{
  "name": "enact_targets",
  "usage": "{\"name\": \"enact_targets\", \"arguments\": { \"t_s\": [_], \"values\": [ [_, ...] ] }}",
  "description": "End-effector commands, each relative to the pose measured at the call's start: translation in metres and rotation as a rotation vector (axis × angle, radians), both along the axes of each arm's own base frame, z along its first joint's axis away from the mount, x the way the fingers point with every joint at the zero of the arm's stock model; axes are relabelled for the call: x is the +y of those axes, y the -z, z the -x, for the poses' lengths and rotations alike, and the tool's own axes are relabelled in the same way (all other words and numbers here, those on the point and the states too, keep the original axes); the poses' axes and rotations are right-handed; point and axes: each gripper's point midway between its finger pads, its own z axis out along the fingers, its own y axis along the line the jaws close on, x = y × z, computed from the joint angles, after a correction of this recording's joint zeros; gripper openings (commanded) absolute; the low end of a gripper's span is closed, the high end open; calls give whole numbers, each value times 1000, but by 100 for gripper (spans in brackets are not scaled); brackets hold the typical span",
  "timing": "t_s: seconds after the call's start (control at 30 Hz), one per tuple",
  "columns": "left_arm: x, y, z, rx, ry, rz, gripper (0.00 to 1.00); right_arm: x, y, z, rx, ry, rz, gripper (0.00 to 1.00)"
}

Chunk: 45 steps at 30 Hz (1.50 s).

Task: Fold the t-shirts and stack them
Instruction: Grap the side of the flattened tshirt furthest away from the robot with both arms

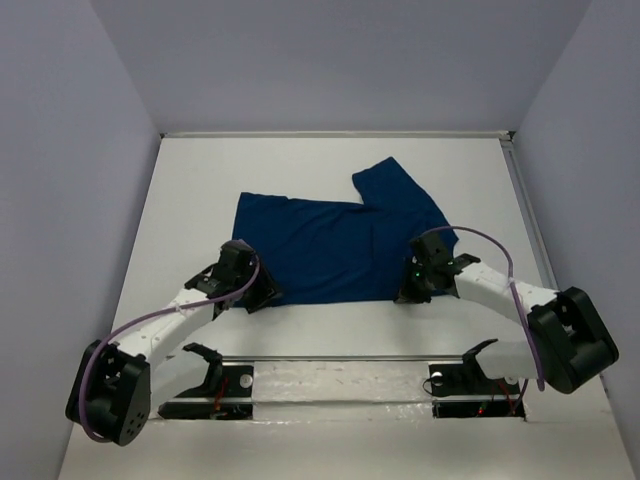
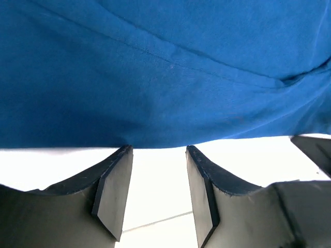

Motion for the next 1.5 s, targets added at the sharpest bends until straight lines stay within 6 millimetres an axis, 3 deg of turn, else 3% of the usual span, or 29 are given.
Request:
{"name": "enact_targets", "arguments": {
  "t_s": [0.0,0.03,0.1,0.13,0.17,0.2,0.23,0.27,0.3,0.4,0.43,0.47,0.53,0.57,0.63,0.67,0.87,1.07,1.47],
  "values": [
    [4,-61,-43,-156,-7,-70,46,7,-46,-17,-83,-63,4,12],
    [5,-73,-56,-197,-9,-97,47,9,-58,-25,-109,-73,9,15],
    [9,-121,-110,-319,-32,-148,46,16,-87,-45,-173,-103,13,25],
    [9,-108,-112,-288,-12,-175,43,19,-95,-50,-194,-112,7,27],
    [20,-116,-144,-322,-70,-210,36,21,-99,-55,-212,-129,8,30],
    [25,-119,-161,-343,-90,-220,17,24,-104,-59,-228,-138,0,33],
    [30,-121,-176,-363,-107,-229,9,27,-108,-63,-244,-144,-11,33],
    [40,-120,-206,-388,-143,-245,1,29,-111,-66,-262,-152,-19,21],
    [45,-116,-219,-386,-153,-255,0,32,-112,-66,-263,-161,-29,11],
    [64,-102,-266,-361,-179,-312,0,34,-123,-67,-301,-166,-55,1],
    [66,-114,-282,-388,-187,-310,6,34,-126,-67,-310,-167,-59,1],
    [73,-97,-291,-353,-185,-343,14,33,-129,-65,-321,-167,-62,1],
    [84,-101,-308,-357,-206,-381,35,31,-130,-62,-323,-168,-58,1],
    [85,-87,-314,-329,-197,-403,38,29,-129,-60,-317,-169,-53,2],
    [100,-86,-327,-324,-220,-438,40,28,-127,-56,-312,-170,-55,2],
    [100,-73,-330,-301,-213,-449,40,27,-125,-54,-308,-170,-57,2],
    [110,-50,-347,-263,-205,-501,41,25,-118,-45,-285,-175,-63,2],
    [113,-19,-347,-199,-170,-543,41,27,-117,-45,-279,-178,-69,2],
    [112,9,-341,-166,-143,-543,41,36,-118,-51,-278,-189,-99,2]
  ]
}}
